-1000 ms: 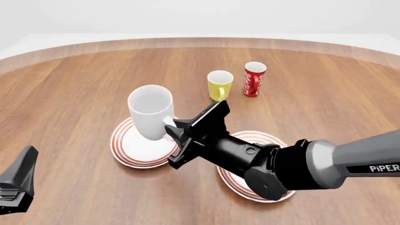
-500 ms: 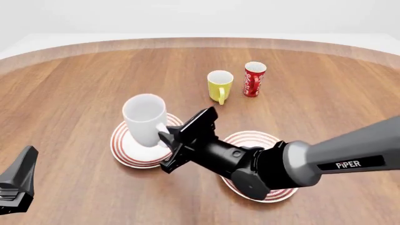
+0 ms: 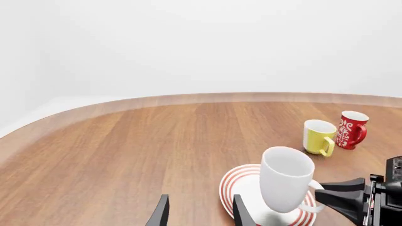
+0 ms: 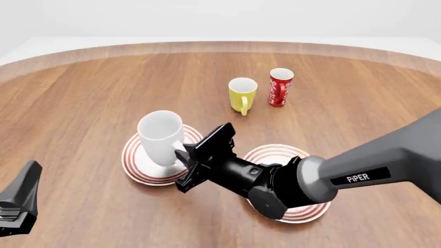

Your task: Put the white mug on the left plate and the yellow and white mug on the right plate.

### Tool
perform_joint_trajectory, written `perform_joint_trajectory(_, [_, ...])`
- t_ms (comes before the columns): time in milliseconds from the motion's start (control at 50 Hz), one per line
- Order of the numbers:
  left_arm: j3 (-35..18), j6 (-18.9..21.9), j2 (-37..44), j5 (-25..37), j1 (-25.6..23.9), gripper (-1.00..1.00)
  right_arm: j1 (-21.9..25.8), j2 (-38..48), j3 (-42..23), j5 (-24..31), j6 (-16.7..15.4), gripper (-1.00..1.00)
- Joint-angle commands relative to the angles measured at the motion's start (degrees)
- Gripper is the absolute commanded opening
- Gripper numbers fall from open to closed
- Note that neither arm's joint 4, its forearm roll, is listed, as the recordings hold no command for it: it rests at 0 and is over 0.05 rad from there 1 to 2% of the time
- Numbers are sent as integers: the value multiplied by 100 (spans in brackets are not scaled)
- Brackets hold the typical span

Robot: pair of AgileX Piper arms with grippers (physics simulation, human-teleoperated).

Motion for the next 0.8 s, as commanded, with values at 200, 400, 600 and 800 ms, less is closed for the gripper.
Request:
perform_joint_trajectory(200, [0, 0, 0, 0, 0, 100, -31, 269, -154, 40, 5, -100])
perform_joint_trajectory(400, [0, 0, 0, 0, 0, 100, -56, 291, -170, 61, -4, -100])
perform_joint_trajectory(600, [0, 0, 0, 0, 0, 100, -63, 306, -210, 114, 137, 100])
perform_joint_trajectory(800, [0, 0, 0, 0, 0, 100, -33, 423, -250, 105, 268, 100])
